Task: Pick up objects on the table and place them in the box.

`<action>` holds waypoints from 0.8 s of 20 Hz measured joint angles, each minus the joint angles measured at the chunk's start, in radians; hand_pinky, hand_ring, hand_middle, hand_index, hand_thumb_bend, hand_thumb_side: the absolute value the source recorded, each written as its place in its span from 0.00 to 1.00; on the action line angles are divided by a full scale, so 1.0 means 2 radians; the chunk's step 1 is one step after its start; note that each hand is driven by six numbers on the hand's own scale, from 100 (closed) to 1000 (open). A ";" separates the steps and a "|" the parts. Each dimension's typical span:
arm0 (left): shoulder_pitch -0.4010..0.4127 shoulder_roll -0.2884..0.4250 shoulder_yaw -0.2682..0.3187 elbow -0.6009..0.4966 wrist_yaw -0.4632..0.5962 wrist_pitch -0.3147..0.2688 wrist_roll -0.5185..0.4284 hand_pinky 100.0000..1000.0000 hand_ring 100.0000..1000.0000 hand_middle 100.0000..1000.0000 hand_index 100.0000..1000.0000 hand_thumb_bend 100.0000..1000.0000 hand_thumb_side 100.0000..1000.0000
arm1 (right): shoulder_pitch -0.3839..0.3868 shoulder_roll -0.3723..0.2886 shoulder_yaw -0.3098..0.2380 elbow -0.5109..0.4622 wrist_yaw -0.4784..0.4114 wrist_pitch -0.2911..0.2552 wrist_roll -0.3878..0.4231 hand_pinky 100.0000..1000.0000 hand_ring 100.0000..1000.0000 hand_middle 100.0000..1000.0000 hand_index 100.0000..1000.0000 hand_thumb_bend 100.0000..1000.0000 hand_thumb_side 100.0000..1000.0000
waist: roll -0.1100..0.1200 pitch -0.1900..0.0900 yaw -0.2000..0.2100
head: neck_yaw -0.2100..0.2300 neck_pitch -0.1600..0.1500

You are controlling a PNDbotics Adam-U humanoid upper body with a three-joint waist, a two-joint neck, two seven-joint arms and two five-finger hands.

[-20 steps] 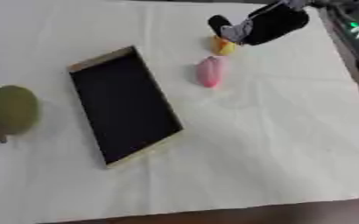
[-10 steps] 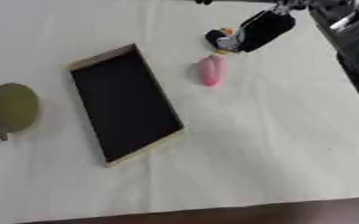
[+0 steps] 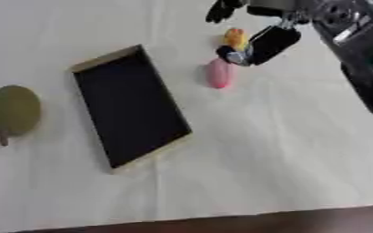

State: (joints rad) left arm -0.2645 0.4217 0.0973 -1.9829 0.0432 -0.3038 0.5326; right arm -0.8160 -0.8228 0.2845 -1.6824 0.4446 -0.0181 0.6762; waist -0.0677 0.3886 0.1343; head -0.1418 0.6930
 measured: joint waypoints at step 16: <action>-0.003 0.000 -0.004 0.000 0.003 0.001 -0.005 0.65 0.78 0.79 0.80 0.43 0.62 | 0.008 0.021 0.014 0.050 0.034 -0.008 -0.008 0.90 0.83 0.75 0.84 0.23 0.21 | -0.001 0.007 0.005 | 0.009 -0.002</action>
State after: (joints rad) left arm -0.2712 0.4215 0.0898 -1.9829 0.0487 -0.3018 0.5231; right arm -0.7994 -0.7801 0.3130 -1.5817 0.5124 -0.0348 0.6601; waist -0.0704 0.4019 0.1451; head -0.1243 0.6880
